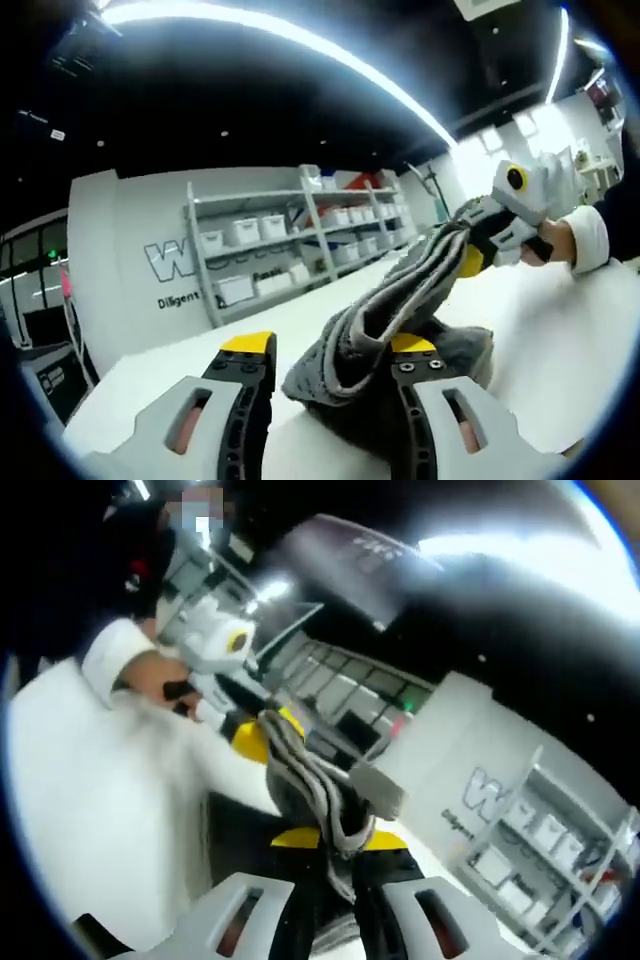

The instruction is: Open the folded towel by lifting each exposed corner and separating the folded layers until the towel lies flat within the target outline without major curled edges

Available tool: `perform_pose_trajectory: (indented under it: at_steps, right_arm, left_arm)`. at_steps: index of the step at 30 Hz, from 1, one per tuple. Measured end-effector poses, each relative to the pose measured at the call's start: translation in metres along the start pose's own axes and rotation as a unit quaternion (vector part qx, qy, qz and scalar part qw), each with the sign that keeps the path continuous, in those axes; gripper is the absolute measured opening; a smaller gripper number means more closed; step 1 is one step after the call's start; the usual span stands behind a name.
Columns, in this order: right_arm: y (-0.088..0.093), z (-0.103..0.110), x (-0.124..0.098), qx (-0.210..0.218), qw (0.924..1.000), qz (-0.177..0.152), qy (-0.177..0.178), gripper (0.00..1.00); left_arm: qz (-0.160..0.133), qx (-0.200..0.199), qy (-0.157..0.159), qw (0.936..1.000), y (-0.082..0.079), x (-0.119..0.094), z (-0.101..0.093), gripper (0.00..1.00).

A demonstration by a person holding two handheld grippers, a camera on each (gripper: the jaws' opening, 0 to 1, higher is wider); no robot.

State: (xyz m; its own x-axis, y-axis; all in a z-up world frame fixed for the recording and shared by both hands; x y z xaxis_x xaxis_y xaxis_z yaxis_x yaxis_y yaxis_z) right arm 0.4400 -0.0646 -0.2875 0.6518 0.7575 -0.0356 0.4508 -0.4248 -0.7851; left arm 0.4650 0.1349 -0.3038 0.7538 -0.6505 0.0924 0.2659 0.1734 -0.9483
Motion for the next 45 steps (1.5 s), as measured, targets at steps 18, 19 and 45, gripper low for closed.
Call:
perform_pose_trajectory:
  at_steps: [18, 19, 45]
  right_arm:
    - [-0.023, -0.015, -0.015, 0.149, 0.9838, -0.092, -0.039, 0.02]
    - [-0.023, -0.015, -0.015, 0.152, 0.9831, -0.093, -0.041, 0.02]
    - [-0.020, -0.017, -0.014, 0.188, 0.9730, -0.126, -0.045, 0.10]
  left_arm:
    - [-0.003, 0.051, 0.076, 0.9958, -0.001, 0.008, -0.036, 0.51]
    - [-0.013, 0.047, 0.083, 0.9954, -0.003, 0.007, -0.039, 0.50]
    - [-0.088, -0.057, 0.108, 0.9886, -0.052, -0.015, -0.050, 0.11]
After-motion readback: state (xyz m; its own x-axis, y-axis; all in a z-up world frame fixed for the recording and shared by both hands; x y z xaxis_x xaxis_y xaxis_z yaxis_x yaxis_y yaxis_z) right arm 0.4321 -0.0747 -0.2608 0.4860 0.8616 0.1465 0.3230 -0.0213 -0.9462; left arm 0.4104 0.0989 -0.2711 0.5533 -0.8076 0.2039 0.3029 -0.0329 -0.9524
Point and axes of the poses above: the point that each gripper's makers call its tool centre point, and the gripper's own axes: x roughly forward along the fingers, z roughly to its left, y roughly out of its underside, the point moved 6 cm from there along -x, roughly backward along the fingers, and after that the axes turned 1 degree about -y, right-handed, at the moved point
